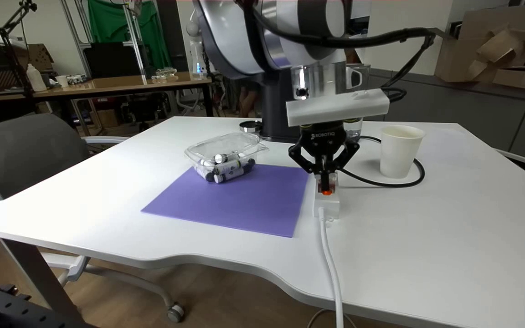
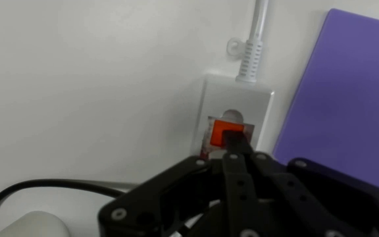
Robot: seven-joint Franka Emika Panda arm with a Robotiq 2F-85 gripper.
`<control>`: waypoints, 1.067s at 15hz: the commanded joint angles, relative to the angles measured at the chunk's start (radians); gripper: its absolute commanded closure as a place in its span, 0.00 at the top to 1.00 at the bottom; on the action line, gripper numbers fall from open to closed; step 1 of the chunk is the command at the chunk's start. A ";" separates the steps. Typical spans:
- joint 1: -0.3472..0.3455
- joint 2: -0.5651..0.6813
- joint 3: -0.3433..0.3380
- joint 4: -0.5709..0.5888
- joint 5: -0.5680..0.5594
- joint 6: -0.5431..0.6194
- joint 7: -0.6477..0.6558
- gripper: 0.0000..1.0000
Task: Turn off the extension cable
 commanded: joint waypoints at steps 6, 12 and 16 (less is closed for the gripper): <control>-0.038 -0.026 0.043 -0.041 0.005 0.042 -0.007 0.00; -0.028 0.012 0.017 -0.010 -0.005 0.029 0.031 0.00; 0.006 0.043 -0.039 0.006 -0.037 0.052 0.084 0.00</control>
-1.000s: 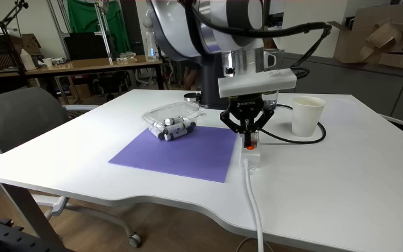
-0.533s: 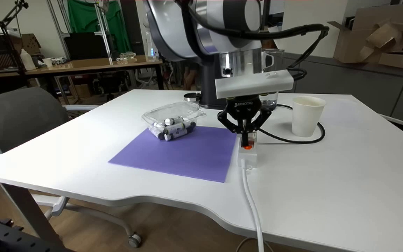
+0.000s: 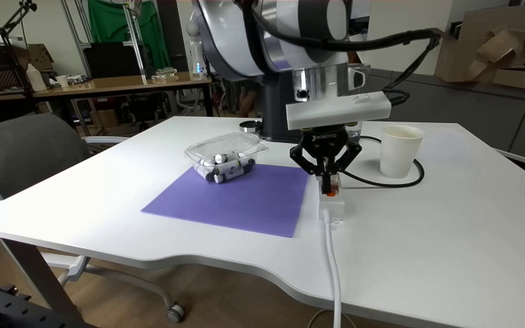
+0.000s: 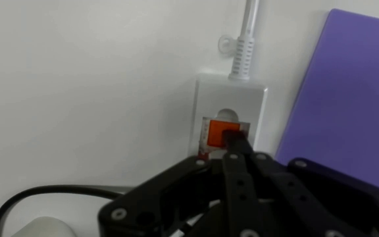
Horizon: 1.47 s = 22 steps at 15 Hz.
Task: Turn off the extension cable
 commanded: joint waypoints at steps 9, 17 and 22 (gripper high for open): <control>0.052 0.015 -0.068 0.007 -0.056 0.010 0.098 0.00; 0.097 -0.153 -0.076 -0.111 -0.073 0.025 0.119 0.00; 0.136 -0.252 -0.069 -0.132 -0.070 -0.065 0.155 0.33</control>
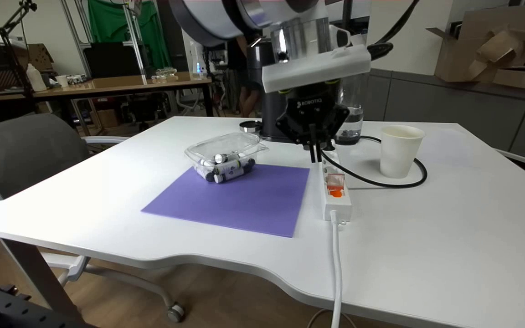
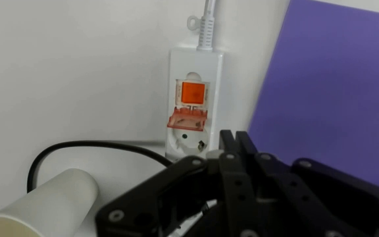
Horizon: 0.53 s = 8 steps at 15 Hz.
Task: Turn off the extension cable
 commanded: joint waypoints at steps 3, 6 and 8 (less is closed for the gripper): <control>0.048 -0.115 0.000 -0.027 -0.035 -0.106 0.093 0.54; 0.072 -0.150 0.006 -0.020 -0.046 -0.166 0.142 0.73; 0.083 -0.173 0.010 -0.017 -0.040 -0.211 0.177 0.87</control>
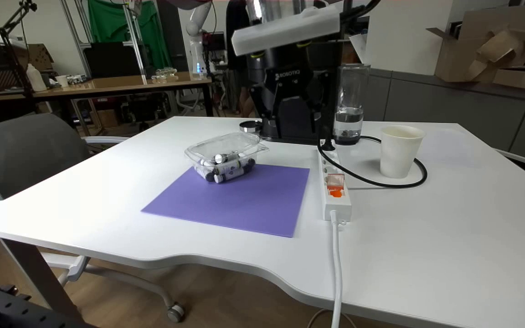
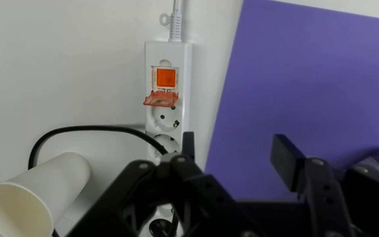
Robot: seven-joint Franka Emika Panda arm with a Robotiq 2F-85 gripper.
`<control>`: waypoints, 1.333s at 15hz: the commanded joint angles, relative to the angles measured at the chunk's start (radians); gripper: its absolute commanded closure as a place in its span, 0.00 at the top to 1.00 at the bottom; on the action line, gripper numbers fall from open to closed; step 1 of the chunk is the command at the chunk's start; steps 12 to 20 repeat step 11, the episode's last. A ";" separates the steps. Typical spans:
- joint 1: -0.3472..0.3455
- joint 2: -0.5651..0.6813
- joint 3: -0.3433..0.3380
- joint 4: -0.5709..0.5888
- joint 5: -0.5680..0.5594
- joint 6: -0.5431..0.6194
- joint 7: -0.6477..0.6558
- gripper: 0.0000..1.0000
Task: Turn off the extension cable
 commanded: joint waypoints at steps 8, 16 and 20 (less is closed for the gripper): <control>0.026 -0.159 0.016 -0.020 -0.040 -0.174 0.241 1.00; 0.020 -0.199 0.018 -0.027 -0.042 -0.211 0.258 1.00; 0.020 -0.199 0.018 -0.027 -0.042 -0.211 0.258 1.00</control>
